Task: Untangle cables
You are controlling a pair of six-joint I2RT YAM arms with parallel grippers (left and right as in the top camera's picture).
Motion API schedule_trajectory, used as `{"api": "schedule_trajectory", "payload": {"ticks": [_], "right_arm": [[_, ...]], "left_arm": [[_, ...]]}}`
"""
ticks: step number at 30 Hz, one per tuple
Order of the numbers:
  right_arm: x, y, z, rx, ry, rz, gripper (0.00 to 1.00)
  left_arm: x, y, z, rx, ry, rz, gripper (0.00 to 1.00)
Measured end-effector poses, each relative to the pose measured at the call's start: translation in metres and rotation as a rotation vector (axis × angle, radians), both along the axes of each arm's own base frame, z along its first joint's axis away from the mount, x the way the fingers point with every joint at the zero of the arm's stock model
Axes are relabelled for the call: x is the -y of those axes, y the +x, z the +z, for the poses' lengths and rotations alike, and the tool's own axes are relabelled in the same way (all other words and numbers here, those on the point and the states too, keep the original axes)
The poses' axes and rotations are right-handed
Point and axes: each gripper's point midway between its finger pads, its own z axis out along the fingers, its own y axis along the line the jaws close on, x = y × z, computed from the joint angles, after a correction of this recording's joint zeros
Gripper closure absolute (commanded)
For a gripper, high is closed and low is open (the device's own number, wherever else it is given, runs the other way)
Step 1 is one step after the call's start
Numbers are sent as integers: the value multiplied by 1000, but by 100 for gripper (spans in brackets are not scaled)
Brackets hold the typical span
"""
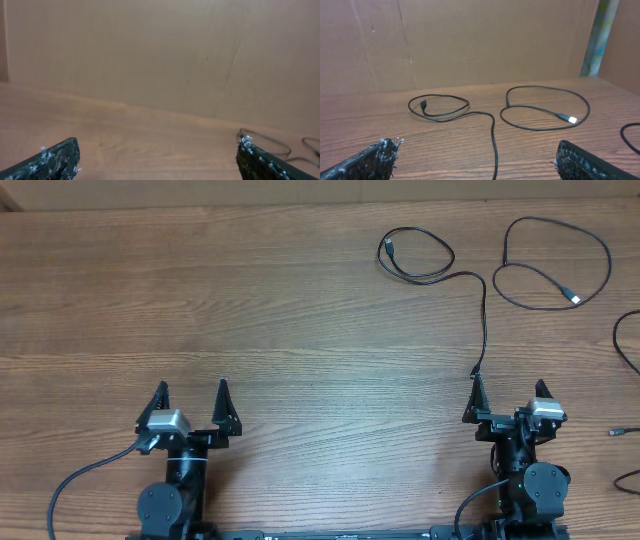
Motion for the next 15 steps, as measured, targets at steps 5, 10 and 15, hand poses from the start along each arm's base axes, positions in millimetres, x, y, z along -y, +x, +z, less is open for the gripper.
{"api": "schedule_trajectory", "payload": {"ticks": [5,10,15], "right_arm": [[0,0,0,0,0,0,0],[0,0,0,0,0,0,0],[0,0,0,0,0,0,0]], "left_arm": [[0,3,-20,-42,39,2,0],[0,4,-24,-57,82,4,0],[0,4,-41,-122,123,3,0]]}}
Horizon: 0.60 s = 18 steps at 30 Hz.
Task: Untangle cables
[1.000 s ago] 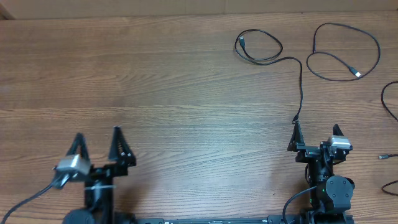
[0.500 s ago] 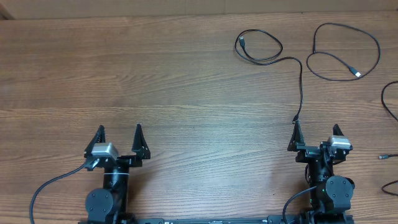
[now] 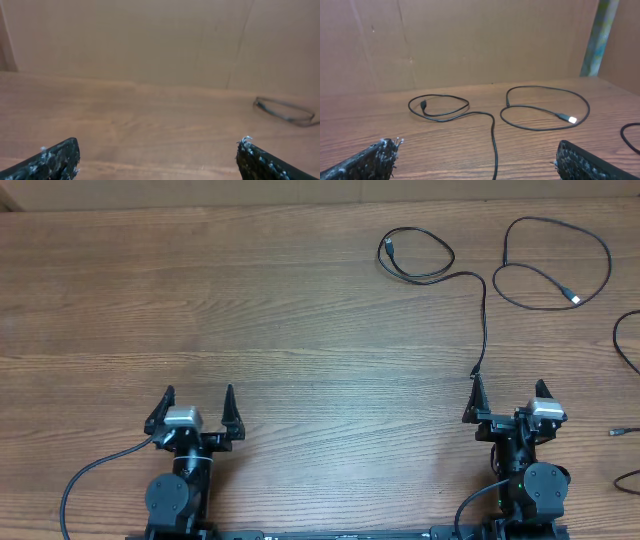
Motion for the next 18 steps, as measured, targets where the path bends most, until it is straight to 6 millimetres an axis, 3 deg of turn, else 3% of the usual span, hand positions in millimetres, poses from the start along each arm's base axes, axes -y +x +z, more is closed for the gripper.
{"api": "schedule_trajectory", "payload": {"ticks": [3,18], "right_arm": [[0,0,0,-1,0,0,0],[0,0,0,0,0,0,0]], "left_arm": [[0,0,-10,-38,30,-2,0],[0,0,-10,-38,83,-4,1]]}}
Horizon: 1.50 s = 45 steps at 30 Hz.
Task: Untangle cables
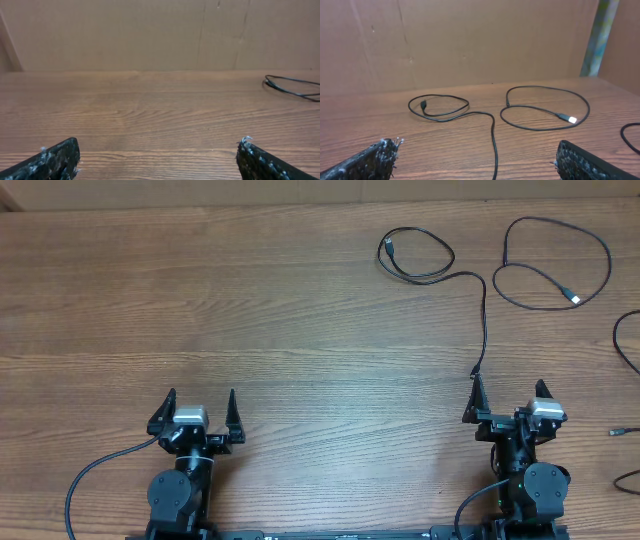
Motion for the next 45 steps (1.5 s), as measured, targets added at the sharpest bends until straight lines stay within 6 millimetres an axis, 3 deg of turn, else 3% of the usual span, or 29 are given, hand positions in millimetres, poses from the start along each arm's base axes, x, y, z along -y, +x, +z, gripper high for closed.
{"api": "schedule_trajectory", "payload": {"ticks": [22,32,45], "right_arm": [[0,0,0,-1,0,0,0],[0,0,0,0,0,2,0],[-1,0,0,0,-1,2,0]], "left_arm": [[0,0,0,0,24,-1,0],[-18,0,0,-1,24,68,0],[-18,0,0,-1,24,69,0]]}}
